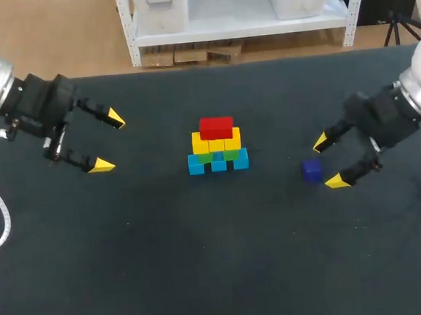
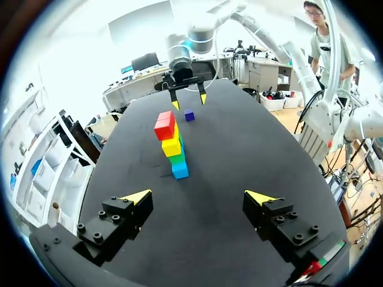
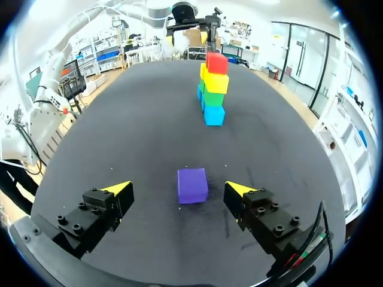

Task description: Place the blue cubes, place green cubes on the blue cubes, place the yellow cubes on the green cubes, then place the red cubes on the yellow cubes, and place purple cube on the red cubes.

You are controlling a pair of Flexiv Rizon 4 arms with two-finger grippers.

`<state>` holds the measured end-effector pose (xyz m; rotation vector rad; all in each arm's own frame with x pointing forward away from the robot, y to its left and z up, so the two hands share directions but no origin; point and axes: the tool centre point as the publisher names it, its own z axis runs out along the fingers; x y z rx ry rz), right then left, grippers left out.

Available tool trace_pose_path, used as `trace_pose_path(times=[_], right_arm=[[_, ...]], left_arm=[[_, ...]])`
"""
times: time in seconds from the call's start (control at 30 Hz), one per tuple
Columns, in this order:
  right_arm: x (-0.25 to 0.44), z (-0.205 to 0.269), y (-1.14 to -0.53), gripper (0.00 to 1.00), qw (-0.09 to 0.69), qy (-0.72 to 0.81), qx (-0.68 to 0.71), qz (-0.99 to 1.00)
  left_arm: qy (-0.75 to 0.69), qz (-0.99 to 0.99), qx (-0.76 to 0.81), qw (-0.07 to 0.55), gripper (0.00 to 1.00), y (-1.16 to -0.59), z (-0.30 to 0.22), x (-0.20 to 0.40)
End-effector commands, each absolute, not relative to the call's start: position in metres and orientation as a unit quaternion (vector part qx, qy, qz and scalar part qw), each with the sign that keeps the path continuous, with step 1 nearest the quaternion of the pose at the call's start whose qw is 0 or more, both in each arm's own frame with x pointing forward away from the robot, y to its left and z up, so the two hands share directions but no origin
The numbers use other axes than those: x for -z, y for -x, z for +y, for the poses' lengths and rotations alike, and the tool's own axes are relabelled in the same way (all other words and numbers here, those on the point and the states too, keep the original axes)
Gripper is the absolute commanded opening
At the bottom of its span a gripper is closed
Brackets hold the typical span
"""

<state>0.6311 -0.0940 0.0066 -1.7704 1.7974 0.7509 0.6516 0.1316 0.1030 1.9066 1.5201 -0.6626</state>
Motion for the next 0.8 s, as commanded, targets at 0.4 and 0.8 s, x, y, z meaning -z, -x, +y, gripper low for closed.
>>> trace_pose_path(times=[0.4, 0.8], right_arm=[[0.0103, -0.0796, -0.6451, 0.99, 0.246, 0.655, -0.289, 0.654], [0.0068, -0.0819, -0.6476, 0.46, 0.243, 0.657, -0.284, 0.655]], left_arm=[[-0.720, 0.572, 0.250, 0.304, 1.00, -0.6519, 0.1326, -0.1022], [-0.720, 0.572, 0.250, 0.304, 1.00, -0.6519, 0.1326, -0.1022]])
